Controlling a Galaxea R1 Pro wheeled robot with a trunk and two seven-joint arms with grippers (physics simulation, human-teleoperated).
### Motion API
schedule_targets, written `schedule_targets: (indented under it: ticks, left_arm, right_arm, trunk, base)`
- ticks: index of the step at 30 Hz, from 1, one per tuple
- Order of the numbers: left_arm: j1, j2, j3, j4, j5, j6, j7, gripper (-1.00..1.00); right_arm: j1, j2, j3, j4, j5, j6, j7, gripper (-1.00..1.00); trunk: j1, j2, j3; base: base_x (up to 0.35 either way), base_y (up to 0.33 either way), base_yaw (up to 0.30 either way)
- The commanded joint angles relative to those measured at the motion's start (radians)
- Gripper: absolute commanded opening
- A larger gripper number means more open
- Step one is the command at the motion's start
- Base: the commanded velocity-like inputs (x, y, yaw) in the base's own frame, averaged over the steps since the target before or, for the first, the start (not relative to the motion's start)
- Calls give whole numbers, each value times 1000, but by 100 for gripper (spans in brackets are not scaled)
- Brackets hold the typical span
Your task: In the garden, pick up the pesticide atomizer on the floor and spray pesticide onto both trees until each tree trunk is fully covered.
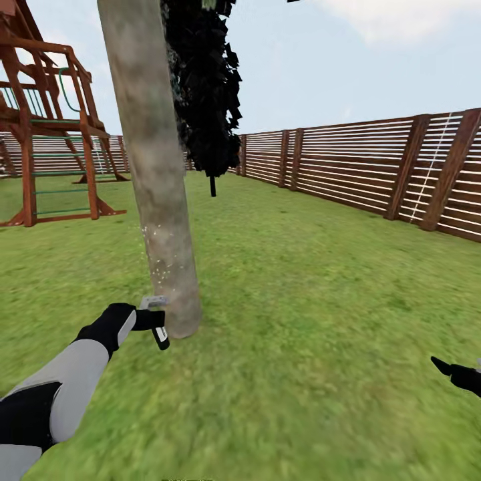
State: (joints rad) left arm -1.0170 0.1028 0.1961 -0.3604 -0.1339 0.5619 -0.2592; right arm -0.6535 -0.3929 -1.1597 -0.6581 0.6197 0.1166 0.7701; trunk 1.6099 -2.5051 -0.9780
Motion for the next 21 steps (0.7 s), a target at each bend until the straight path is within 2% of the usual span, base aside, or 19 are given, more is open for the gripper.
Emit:
schedule_targets:
  ticks: [1, 5, 8, 9, 11, 12, 14, 15, 17, 19, 21]
  left_arm:
    - [0, 0, 0, 5, 0, -2, 0, -100]
    - [0, 1, -2, 42, -4, -8, 1, -100]
    - [-3, 4, -3, 15, -7, 19, 2, -100]
    - [-4, 5, -3, -5, -7, 51, 2, -100]
    - [-8, 4, -4, -128, -7, 227, 2, -100]
    - [-9, 3, -5, -207, -7, 290, 2, -100]
    - [-9, 2, -10, -294, -9, 376, 2, -100]
    - [-9, 2, -21, -305, -16, 390, 3, -100]
    - [-10, 2, -75, -322, -73, 411, 2, -100]
    - [-10, 2, -89, -327, -92, 416, 2, -100]
    - [-13, 3, -92, -355, -97, 418, 2, -100]
  right_arm:
    - [0, 0, 0, 0, 0, 0, -1, 100]
    - [0, 0, 1, 0, 0, 0, -1, 100]
    - [0, 0, 2, 0, 0, 0, -2, 100]
    - [0, 0, 2, 1, 0, 0, -1, 100]
    - [0, 0, 2, 1, 1, 0, -1, 100]
    - [0, 0, 2, 1, 0, 0, -1, 100]
    - [0, 0, 2, 1, 0, 0, -1, 100]
    - [0, 0, 1, 0, 0, 0, -1, 100]
    - [0, 0, 1, 1, 0, 0, -1, 100]
    - [0, 0, 1, 1, 0, 0, -1, 100]
    - [0, 0, 2, 1, 0, 0, -1, 100]
  trunk:
    - [0, 0, 0]
    - [0, 0, 0]
    - [0, 0, 0]
    - [0, 0, 0]
    - [0, 0, 0]
    - [0, 0, 0]
    - [0, 0, 0]
    - [0, 0, 0]
    - [0, 0, 0]
    - [0, 0, 0]
    - [0, 0, 0]
  base:
    - [5, -270, 250]
    - [15, -109, 219]
    - [1, -8, 59]
    - [0, -2, 12]
    - [0, -1, 5]
    - [0, 0, 2]
    - [0, 0, 0]
    - [0, 0, 0]
    - [0, 0, 0]
    - [0, 0, 0]
    - [0, 0, 0]
